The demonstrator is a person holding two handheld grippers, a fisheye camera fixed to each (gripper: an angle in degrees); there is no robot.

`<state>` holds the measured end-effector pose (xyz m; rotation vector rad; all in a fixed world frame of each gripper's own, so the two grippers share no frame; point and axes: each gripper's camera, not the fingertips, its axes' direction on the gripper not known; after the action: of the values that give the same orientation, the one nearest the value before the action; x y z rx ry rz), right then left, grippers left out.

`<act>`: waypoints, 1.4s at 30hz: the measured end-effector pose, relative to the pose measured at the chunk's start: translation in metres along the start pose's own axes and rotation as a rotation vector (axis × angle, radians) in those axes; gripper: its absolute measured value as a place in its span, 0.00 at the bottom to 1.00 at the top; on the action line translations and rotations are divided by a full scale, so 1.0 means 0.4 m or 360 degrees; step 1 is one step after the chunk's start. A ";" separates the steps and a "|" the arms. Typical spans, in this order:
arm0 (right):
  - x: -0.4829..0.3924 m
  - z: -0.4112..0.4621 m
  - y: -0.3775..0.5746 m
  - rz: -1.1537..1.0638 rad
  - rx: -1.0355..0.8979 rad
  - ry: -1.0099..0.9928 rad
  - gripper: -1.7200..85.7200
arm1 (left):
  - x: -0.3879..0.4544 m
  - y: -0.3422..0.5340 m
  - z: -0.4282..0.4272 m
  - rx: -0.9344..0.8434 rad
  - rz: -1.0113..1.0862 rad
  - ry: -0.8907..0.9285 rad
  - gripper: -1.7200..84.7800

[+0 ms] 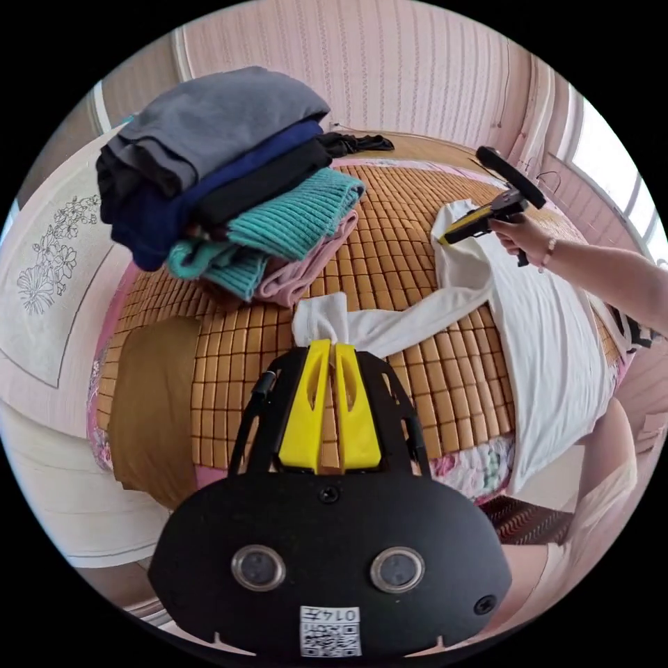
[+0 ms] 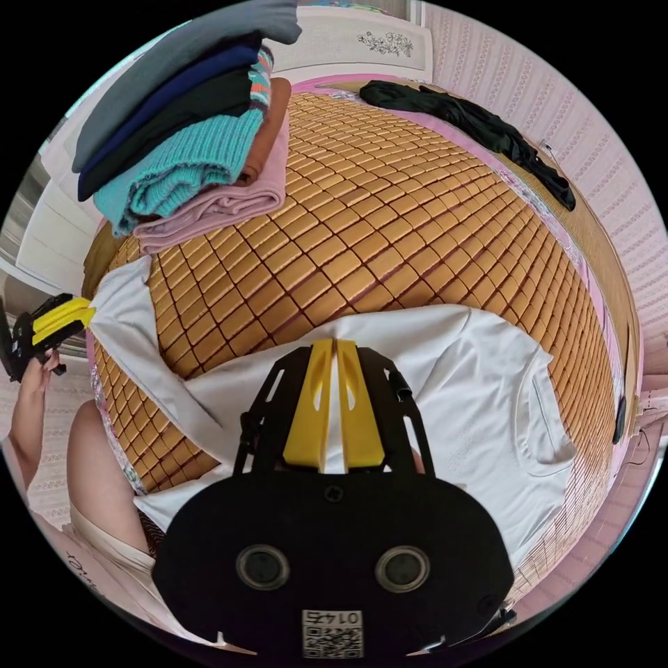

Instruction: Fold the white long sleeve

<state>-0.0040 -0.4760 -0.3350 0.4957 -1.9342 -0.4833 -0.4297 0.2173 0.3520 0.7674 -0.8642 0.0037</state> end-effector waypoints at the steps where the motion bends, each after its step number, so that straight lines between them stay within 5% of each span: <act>1: 0.003 0.009 -0.001 0.0021 0.0012 -0.0010 0.01 | -0.003 0.066 -0.046 0.0048 0.0014 0.0006 0.01; 8: 0.001 0.056 -0.010 0.0053 0.0015 -0.0016 0.01 | -0.061 0.331 -0.078 -0.0120 -0.0269 0.0186 0.06; 16: -0.026 0.111 -0.029 0.0029 -0.0035 0.0063 0.02 | -0.176 0.266 -0.050 0.0022 -0.0524 0.0094 0.08; 19: -0.040 0.128 -0.039 -0.0004 -0.0063 0.0107 0.02 | -0.192 0.243 0.038 -0.0210 -0.0483 0.0187 0.04; 28: -0.058 0.170 -0.058 -0.0022 -0.0022 0.0126 0.02 | -0.292 0.237 -0.192 0.0438 -0.0578 0.0265 0.01; 32: -0.072 0.188 -0.068 -0.0016 -0.0018 0.0126 0.02 | -0.389 0.194 -0.043 0.0162 -0.0710 0.0036 0.05; 42: -0.105 0.219 -0.074 -0.0045 -0.0011 0.0213 0.02 | -0.385 0.272 0.087 0.0046 -0.0786 0.0255 0.09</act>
<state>-0.0648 -0.4683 -0.4160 0.5386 -1.7991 -0.4633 -0.5889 0.3214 0.3264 0.9779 -0.5073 -0.3560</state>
